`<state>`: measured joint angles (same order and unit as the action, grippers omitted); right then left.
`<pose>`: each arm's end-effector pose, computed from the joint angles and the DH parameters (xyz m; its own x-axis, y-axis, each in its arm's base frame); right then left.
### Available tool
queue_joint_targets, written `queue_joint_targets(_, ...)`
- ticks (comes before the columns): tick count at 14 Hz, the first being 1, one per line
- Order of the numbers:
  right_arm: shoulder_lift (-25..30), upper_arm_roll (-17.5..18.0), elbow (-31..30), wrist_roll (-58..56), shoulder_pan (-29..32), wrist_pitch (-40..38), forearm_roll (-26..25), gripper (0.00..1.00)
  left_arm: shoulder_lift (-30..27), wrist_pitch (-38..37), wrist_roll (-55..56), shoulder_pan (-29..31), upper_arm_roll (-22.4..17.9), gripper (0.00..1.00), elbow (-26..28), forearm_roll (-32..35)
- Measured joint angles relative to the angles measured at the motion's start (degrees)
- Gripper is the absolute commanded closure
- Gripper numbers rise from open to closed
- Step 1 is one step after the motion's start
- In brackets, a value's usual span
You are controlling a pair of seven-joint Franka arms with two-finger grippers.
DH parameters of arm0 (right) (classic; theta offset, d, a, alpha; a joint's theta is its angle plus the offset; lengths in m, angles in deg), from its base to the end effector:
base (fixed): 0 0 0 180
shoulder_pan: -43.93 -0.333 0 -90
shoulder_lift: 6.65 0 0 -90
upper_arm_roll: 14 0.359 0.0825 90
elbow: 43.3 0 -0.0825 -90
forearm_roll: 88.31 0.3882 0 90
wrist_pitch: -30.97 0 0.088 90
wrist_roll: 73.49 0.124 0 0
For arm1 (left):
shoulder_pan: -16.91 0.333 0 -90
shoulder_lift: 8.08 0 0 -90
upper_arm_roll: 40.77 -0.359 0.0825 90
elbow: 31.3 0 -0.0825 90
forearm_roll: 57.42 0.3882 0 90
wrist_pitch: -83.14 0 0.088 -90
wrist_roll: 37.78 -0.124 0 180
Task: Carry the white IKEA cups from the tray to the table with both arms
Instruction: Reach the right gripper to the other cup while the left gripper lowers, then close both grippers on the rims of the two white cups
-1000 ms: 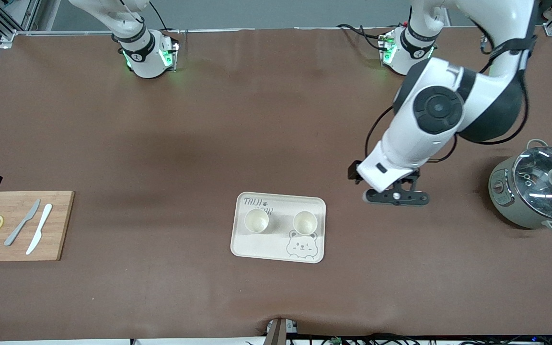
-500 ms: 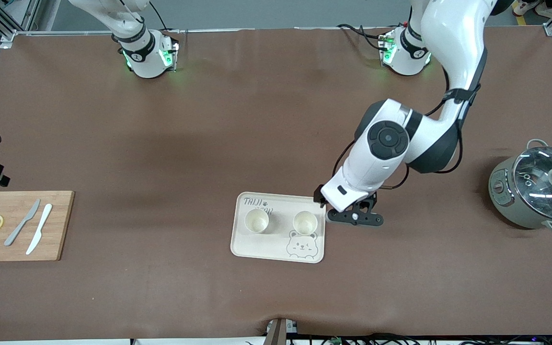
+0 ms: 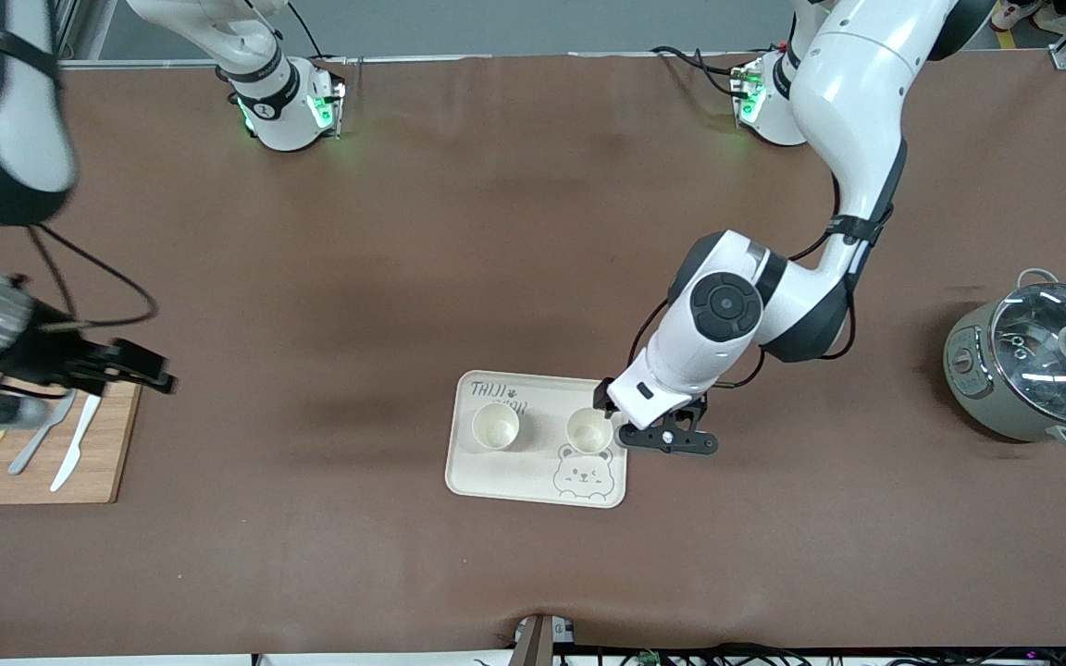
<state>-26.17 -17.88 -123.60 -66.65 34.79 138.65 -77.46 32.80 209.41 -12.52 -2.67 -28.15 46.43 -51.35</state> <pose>0.6932 0.0888 0.5498 0.9906 -0.0769 0.1130 -0.0560 -0.9824 -0.1780 0.6849 -0.3764 0.3347 0.9877 -0.1072 0.1143 -0.1197 -0.9868 0.1089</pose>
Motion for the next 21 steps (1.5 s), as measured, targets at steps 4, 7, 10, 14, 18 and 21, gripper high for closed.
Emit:
queue_joint_targets(4, -4.67, 0.02, 1.44, 11.4, -9.22, 5.56, -0.02, 0.0, 2.55, 3.32, 0.0, -0.72, -0.03, 0.0, -0.02, 0.0)
queue_joint_targets(7, -9.16, 0.0, 5.38, 16.94, -12.87, 6.66, -0.02, 0.0, 4.85, 7.68, 0.0, -0.74, -0.14, 0.0, -0.02, 0.0)
queue_joint_targets(10, -13.3, -0.02, 7.41, 17.91, -15.62, 9.55, -0.02, 0.0, 6.41, 9.76, -0.19, -0.74, -0.24, 0.0, -0.06, 0.51)
queue_joint_targets(14, -17.09, -0.05, 7.84, 17.93, -19.19, 12.96, -0.02, 0.0, 7.57, 10.03, -0.19, -0.87, -0.87, 0.0, -0.1, 1.65)
queue_joint_targets(18, -18.8, -0.12, 7.95, 17.93, -21.77, 13.31, -1.98, 0.0, 9.56, 12.44, -0.26, -2.01, -3.73, 0.0, -0.1, 1.75)
queue_joint_targets(21, -19.92, -0.12, 7.94, 17.93, -22.92, 14.66, -4.1, 0.0, 10.34, 13.23, -0.27, -2.19, -3.92, 0.0, -0.12, 1.76)
